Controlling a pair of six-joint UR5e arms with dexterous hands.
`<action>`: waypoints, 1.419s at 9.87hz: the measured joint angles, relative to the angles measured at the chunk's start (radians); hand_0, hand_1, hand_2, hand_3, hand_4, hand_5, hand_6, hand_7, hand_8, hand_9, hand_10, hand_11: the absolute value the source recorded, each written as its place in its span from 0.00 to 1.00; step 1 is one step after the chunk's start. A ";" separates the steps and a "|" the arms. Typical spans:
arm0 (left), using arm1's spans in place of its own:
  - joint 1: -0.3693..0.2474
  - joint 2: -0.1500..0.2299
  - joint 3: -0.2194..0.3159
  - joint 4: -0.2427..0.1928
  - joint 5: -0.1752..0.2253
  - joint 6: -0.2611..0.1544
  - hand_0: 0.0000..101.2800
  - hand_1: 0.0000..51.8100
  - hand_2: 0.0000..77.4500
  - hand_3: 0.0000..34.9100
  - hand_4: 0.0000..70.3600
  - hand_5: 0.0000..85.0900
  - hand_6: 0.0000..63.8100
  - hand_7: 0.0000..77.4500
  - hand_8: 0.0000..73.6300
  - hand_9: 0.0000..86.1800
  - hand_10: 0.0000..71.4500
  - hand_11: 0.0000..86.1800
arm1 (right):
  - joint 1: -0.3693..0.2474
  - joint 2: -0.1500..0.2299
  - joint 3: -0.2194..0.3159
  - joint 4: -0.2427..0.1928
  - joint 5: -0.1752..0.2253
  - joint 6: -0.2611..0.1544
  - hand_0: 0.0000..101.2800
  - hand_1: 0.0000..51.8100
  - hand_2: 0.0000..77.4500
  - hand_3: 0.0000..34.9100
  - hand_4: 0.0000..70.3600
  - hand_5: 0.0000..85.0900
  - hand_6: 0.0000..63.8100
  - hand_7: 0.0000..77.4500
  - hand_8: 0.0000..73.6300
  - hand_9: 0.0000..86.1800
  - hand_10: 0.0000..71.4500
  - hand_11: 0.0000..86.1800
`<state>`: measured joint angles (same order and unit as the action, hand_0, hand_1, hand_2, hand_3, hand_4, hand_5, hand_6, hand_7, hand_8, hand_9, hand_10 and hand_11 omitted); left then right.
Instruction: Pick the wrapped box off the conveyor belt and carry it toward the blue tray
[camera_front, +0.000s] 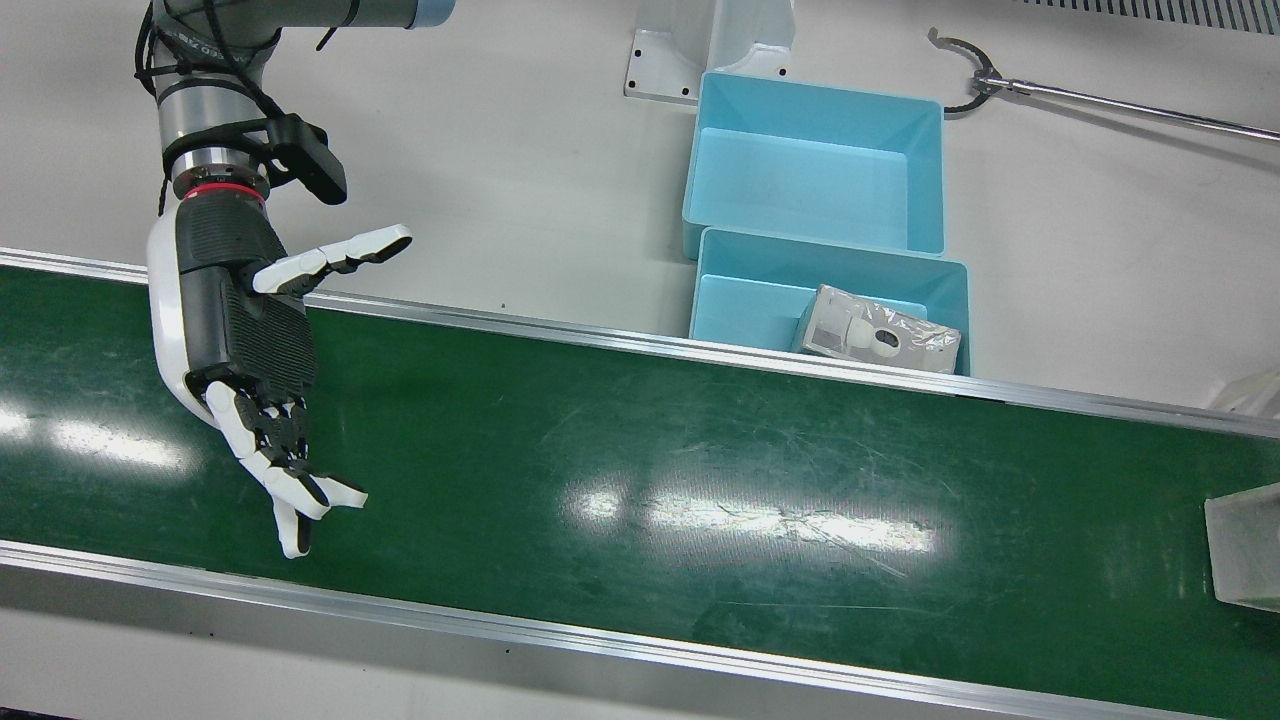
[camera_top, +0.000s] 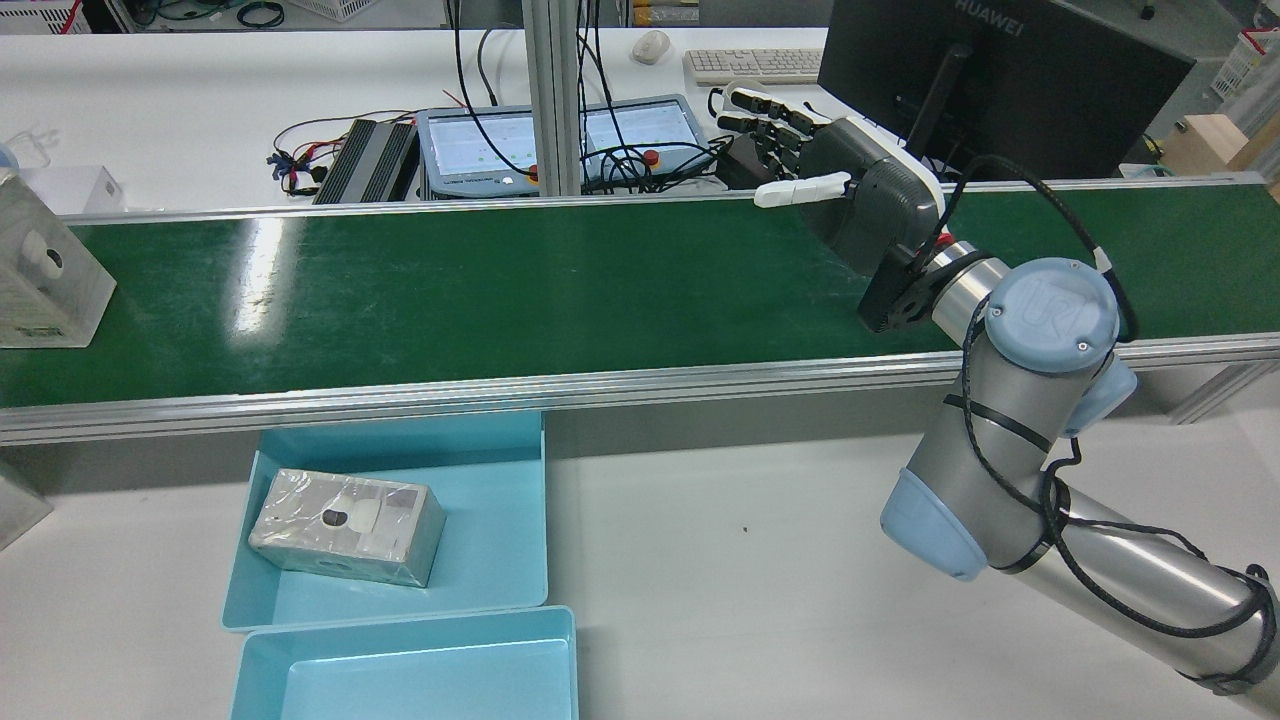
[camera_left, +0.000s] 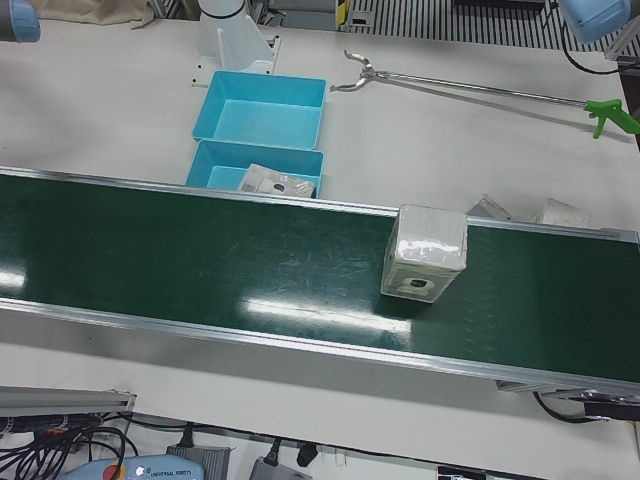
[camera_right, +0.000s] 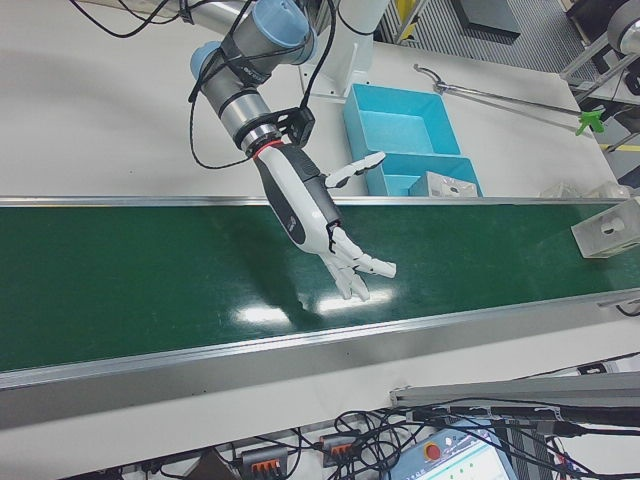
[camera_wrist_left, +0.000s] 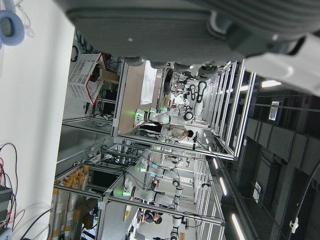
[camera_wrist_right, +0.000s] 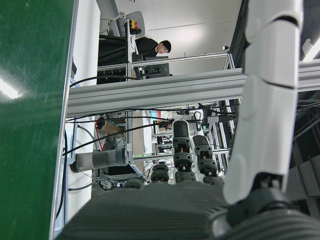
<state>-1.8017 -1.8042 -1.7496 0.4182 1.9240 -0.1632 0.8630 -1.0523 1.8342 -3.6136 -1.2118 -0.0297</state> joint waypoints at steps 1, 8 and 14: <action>0.000 0.000 0.000 0.000 0.000 0.000 0.00 0.00 0.01 0.00 0.00 0.01 0.01 0.01 0.01 0.00 0.01 0.01 | -0.002 0.000 0.001 0.000 0.000 -0.004 0.46 0.22 0.08 0.01 0.15 0.17 0.13 0.29 0.05 0.06 0.00 0.01; 0.000 0.000 0.000 0.000 0.000 0.000 0.00 0.00 0.01 0.00 0.00 0.01 0.01 0.01 0.01 0.00 0.01 0.01 | -0.005 -0.012 0.013 -0.001 0.000 -0.022 0.46 0.21 0.07 0.01 0.13 0.17 0.11 0.25 0.05 0.05 0.00 0.01; 0.000 0.000 0.000 0.000 0.000 0.000 0.00 0.00 0.01 0.00 0.00 0.01 0.00 0.01 0.01 0.00 0.00 0.01 | -0.009 -0.011 0.010 0.000 0.002 -0.022 0.46 0.21 0.08 0.00 0.13 0.17 0.11 0.27 0.05 0.05 0.00 0.01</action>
<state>-1.8017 -1.8043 -1.7497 0.4182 1.9240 -0.1632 0.8543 -1.0633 1.8440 -3.6141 -1.2103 -0.0519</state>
